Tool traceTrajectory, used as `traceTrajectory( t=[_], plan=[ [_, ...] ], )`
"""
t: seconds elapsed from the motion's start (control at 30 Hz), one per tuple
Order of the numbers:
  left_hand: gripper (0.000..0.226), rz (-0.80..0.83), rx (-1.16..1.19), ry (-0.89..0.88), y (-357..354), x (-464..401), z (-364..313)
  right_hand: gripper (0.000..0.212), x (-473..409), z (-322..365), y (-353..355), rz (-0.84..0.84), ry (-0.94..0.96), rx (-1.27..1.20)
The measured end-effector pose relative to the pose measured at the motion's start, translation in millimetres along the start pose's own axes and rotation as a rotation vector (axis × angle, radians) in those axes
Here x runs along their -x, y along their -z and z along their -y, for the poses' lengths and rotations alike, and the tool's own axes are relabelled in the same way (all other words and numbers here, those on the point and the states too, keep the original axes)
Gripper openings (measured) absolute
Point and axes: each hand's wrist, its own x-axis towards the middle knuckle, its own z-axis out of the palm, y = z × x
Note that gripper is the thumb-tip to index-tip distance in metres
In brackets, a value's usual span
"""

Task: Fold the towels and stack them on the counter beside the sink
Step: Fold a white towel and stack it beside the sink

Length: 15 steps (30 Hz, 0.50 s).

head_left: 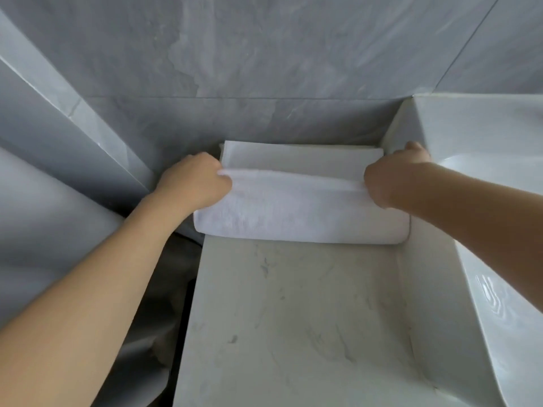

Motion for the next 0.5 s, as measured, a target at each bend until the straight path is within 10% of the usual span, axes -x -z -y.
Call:
traceTrajectory(
  t=[0.2, 0.5],
  plan=[
    [0.017, -0.133, 0.84, 0.248, -21, -61, 2, 0.031, -51, -9, 6, -0.166, -0.138, 0.011],
    [0.028, -0.49, 0.287, 0.107, -74, -81, 0, 0.032, -92, 2, -22, -0.242, -0.235, -0.205]
  ],
)
